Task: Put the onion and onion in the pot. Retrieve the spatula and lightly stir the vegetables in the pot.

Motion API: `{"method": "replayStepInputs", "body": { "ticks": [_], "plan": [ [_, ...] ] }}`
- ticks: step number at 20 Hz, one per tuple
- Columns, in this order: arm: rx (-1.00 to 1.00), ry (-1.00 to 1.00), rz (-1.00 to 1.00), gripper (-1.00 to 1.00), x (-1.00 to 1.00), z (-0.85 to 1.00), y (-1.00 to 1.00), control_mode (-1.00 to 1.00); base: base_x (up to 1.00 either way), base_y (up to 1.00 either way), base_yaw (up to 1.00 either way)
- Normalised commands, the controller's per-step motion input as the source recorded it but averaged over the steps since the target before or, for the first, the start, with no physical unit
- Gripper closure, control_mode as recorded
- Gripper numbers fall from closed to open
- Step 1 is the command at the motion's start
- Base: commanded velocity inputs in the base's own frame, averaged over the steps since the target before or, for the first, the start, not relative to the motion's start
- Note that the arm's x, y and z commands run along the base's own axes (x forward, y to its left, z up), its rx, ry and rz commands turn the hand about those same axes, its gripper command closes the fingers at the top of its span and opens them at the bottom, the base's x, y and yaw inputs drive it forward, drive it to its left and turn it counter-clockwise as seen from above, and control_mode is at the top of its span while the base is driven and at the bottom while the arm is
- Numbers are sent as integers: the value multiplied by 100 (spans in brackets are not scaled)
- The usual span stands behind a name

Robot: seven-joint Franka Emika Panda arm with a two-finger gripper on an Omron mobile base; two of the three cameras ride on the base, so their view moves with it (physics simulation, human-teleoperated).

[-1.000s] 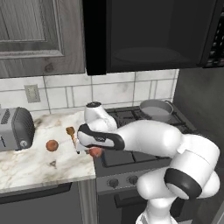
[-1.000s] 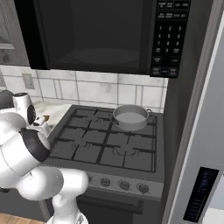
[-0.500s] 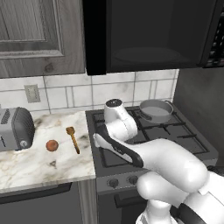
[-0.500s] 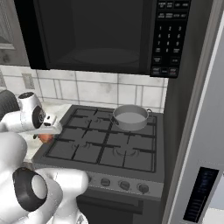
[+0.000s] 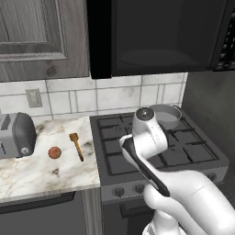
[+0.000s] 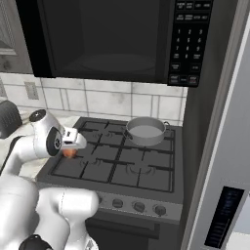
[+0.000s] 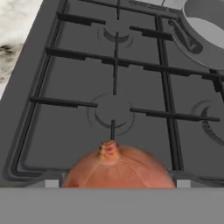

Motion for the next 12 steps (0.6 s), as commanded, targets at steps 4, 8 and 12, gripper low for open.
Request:
{"method": "replayStepInputs", "body": {
  "ticks": [4, 8, 12],
  "plan": [
    [0, -3, 0, 100, 11, 42, -73, -100, 0, 0, 0],
    [0, -13, 8, 100, 6, 37, -73, -100, 0, 0, 0],
    [0, -34, 24, 100, 0, 20, -61, -100, 0, 0, 0]
  ]
}}
